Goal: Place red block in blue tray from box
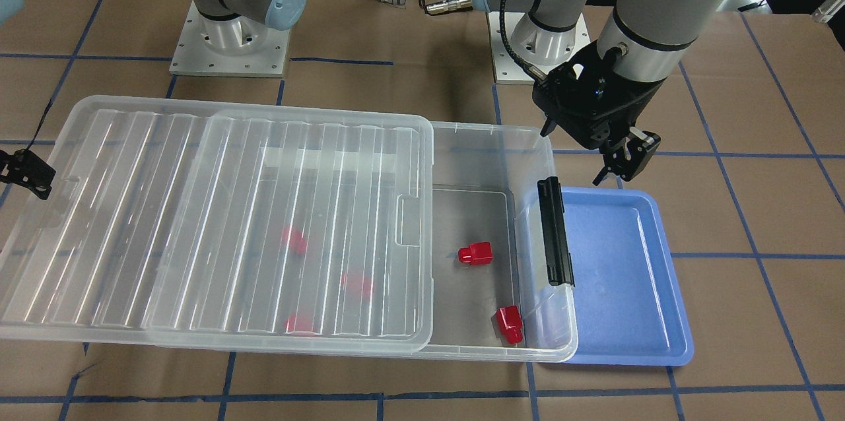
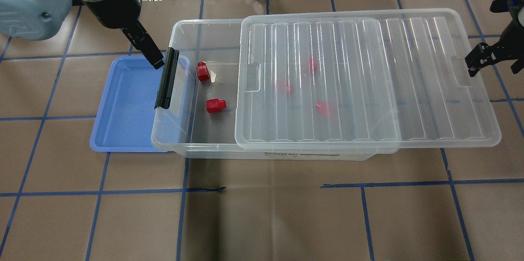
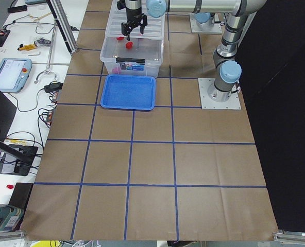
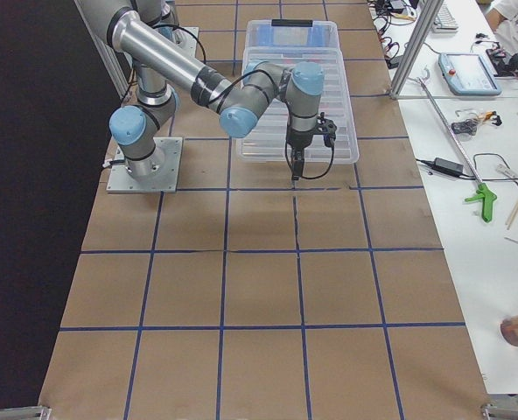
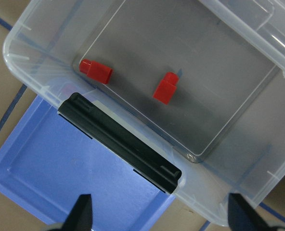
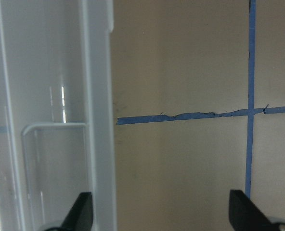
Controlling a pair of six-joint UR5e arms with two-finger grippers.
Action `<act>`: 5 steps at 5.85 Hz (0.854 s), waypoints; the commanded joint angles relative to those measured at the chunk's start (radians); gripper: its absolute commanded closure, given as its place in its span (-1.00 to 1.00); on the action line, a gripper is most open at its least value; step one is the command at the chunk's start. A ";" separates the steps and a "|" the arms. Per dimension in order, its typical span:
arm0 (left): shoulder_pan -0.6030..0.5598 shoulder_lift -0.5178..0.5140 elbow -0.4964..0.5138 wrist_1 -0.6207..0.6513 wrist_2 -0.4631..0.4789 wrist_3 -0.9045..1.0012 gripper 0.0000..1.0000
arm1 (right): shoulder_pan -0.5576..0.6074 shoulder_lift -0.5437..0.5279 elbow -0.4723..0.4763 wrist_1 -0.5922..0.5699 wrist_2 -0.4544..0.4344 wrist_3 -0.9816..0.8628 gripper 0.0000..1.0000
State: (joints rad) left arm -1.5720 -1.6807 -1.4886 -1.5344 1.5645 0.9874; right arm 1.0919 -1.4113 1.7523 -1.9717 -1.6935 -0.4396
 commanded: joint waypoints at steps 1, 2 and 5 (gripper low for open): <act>0.001 -0.014 -0.002 -0.004 0.000 0.157 -0.97 | -0.003 0.000 -0.002 -0.001 -0.001 -0.001 -1.00; 0.001 -0.029 -0.005 0.000 0.000 0.272 -0.97 | -0.012 0.000 -0.004 -0.001 0.000 -0.001 -1.00; 0.007 -0.020 -0.009 -0.015 -0.006 0.353 -0.97 | -0.014 0.000 -0.004 -0.013 -0.020 -0.002 -1.00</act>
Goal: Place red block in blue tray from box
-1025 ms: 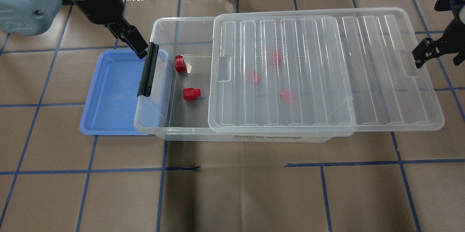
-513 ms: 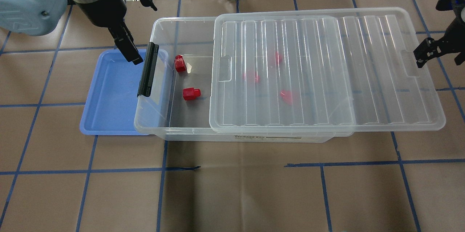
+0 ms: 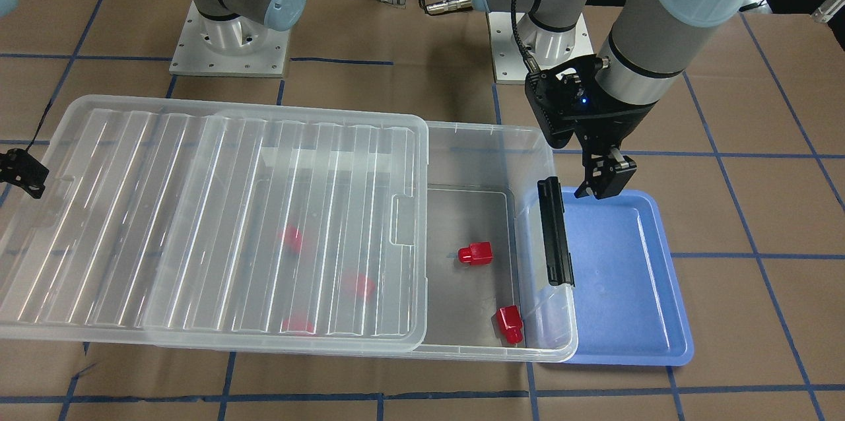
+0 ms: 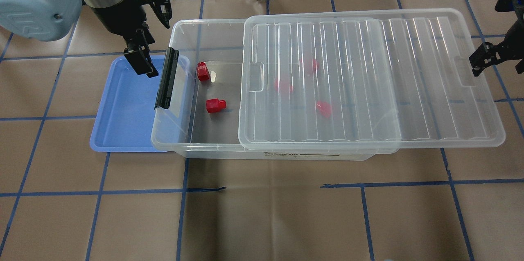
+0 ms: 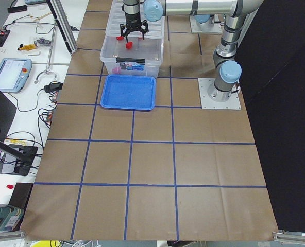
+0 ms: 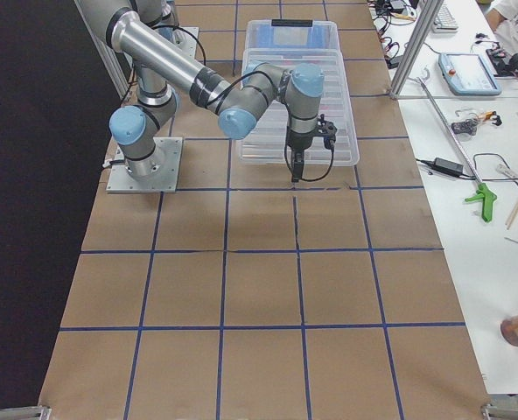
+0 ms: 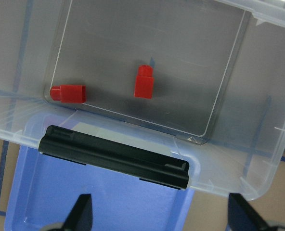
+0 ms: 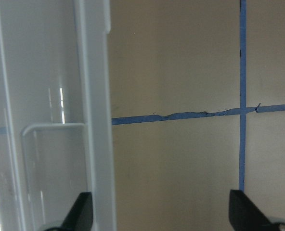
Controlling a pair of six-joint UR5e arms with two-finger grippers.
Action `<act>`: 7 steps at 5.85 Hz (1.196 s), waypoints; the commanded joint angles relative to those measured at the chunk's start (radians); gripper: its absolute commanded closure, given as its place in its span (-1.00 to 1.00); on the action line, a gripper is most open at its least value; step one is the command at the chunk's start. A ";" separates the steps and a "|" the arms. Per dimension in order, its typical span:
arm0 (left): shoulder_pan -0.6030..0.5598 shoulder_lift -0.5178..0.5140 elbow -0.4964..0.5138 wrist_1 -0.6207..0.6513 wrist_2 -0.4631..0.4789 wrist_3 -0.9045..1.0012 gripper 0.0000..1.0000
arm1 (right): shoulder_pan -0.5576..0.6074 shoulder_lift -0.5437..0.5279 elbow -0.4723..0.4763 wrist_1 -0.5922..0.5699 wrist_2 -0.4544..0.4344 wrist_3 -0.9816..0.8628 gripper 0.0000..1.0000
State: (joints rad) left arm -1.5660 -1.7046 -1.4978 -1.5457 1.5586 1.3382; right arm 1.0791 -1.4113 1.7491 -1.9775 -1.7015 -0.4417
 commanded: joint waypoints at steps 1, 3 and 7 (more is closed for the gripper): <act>0.006 -0.003 -0.009 -0.004 0.006 0.006 -0.97 | -0.008 -0.001 0.001 -0.009 -0.018 -0.002 -1.00; -0.006 -0.018 -0.007 -0.007 -0.006 0.015 -0.97 | -0.010 -0.014 -0.023 -0.008 -0.018 0.004 -1.00; -0.028 -0.041 -0.085 0.028 -0.008 0.082 -0.96 | 0.212 -0.043 -0.387 0.416 0.066 0.202 -1.00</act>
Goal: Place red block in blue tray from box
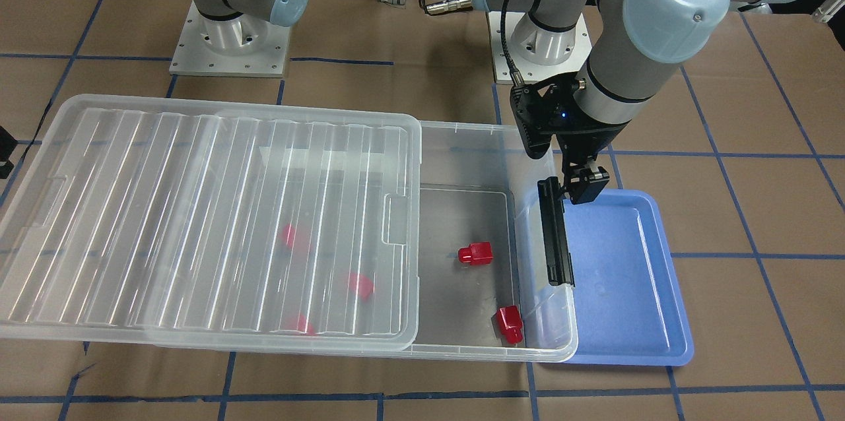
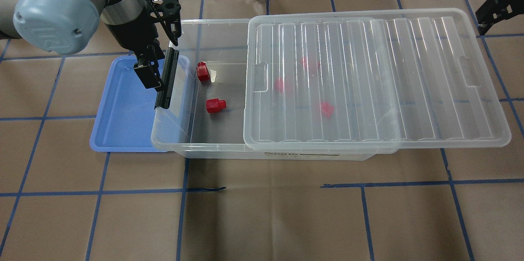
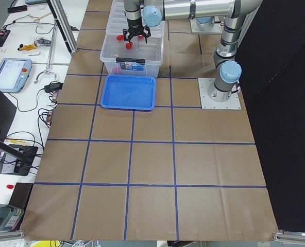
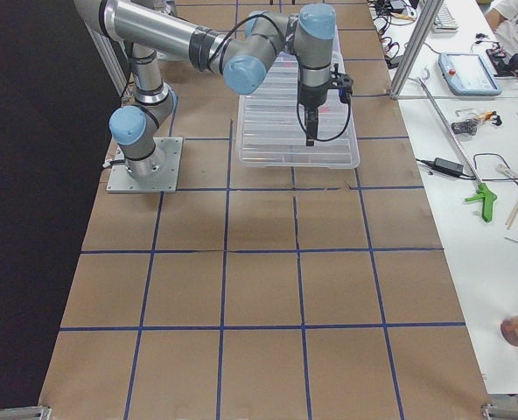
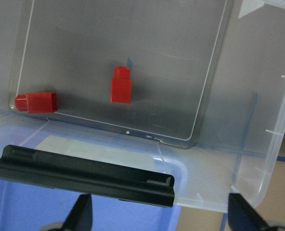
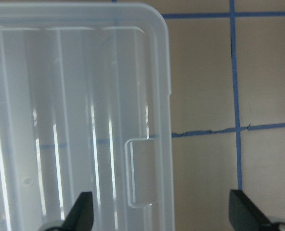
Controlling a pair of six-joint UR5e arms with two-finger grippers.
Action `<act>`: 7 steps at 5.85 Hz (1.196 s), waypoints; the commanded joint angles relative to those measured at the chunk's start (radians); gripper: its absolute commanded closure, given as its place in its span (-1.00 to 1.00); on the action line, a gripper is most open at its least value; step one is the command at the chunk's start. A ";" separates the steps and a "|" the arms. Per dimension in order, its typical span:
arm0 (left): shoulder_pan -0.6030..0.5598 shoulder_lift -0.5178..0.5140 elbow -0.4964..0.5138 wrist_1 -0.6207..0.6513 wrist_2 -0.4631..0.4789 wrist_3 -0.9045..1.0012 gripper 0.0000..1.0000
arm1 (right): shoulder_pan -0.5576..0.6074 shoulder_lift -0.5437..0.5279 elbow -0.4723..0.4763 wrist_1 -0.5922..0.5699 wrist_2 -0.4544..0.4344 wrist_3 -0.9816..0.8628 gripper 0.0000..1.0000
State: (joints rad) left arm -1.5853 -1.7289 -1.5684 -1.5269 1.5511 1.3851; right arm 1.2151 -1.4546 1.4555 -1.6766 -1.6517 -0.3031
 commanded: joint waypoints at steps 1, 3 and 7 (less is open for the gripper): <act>-0.040 -0.059 -0.016 0.099 0.000 0.043 -0.96 | 0.148 0.003 -0.128 0.165 0.073 0.156 -1.00; -0.116 -0.147 -0.030 0.216 0.001 0.035 -0.95 | 0.353 0.007 -0.130 0.172 0.076 0.378 -1.00; -0.122 -0.233 -0.243 0.570 0.010 0.036 -0.96 | 0.423 0.016 -0.122 0.258 0.075 0.446 -1.00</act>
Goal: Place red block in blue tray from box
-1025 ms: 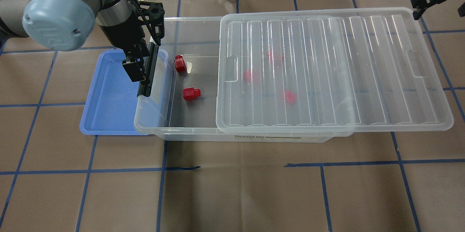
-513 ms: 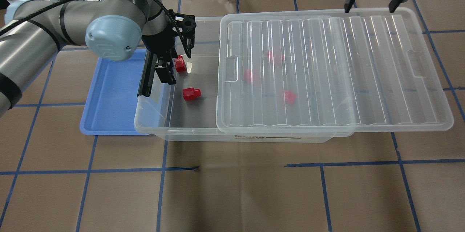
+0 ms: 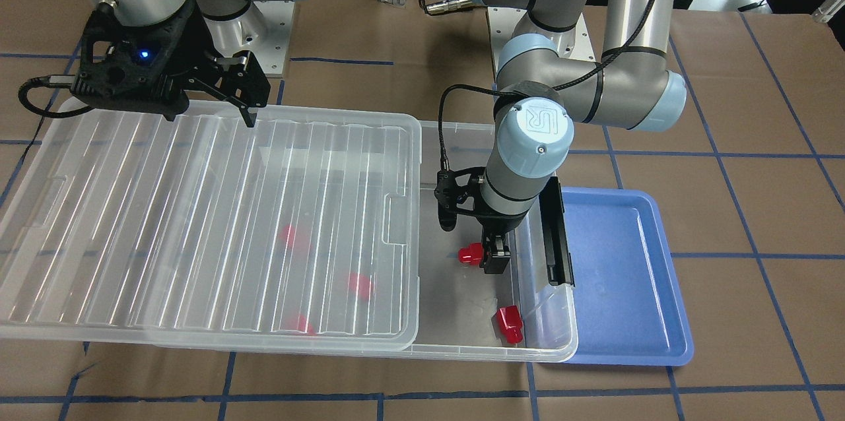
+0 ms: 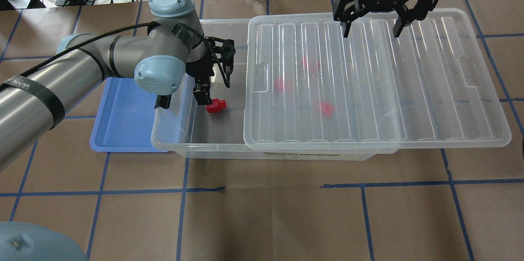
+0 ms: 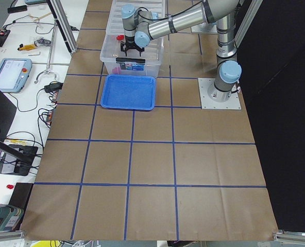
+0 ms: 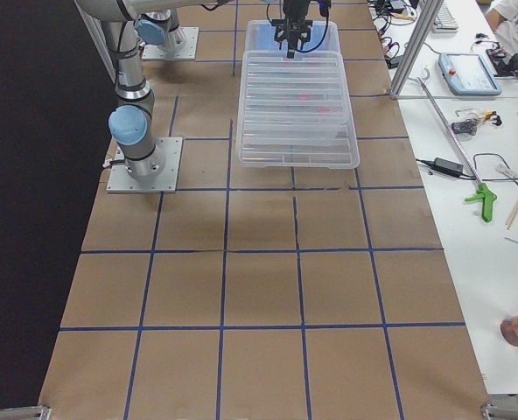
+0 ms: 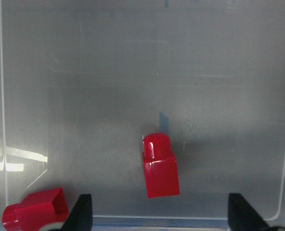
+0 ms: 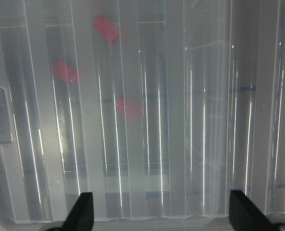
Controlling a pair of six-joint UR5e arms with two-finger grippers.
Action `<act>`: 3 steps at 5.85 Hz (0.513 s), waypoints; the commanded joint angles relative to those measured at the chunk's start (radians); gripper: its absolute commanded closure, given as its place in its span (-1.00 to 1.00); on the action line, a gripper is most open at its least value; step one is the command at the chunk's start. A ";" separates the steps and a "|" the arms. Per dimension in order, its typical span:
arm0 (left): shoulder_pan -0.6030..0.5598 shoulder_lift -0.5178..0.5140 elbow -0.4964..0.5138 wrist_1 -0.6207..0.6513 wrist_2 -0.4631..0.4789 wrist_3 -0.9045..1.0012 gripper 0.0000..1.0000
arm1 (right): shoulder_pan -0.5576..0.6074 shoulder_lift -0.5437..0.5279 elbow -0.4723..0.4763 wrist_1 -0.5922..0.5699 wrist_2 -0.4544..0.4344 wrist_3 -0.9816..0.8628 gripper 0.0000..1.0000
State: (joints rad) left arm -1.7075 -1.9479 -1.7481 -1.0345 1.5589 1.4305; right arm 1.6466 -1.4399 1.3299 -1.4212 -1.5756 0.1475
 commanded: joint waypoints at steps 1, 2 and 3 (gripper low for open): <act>0.000 -0.052 -0.104 0.140 0.006 0.001 -0.97 | -0.033 -0.001 0.009 0.007 -0.004 -0.006 -1.00; 0.000 -0.075 -0.096 0.187 0.006 0.008 -0.97 | -0.063 -0.005 0.014 0.011 0.000 -0.008 -1.00; -0.003 -0.068 -0.109 0.188 0.004 0.010 -0.97 | -0.064 -0.014 0.024 0.010 0.003 -0.008 -1.00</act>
State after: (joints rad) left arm -1.7084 -2.0140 -1.8468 -0.8617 1.5640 1.4374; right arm 1.5910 -1.4470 1.3459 -1.4115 -1.5752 0.1402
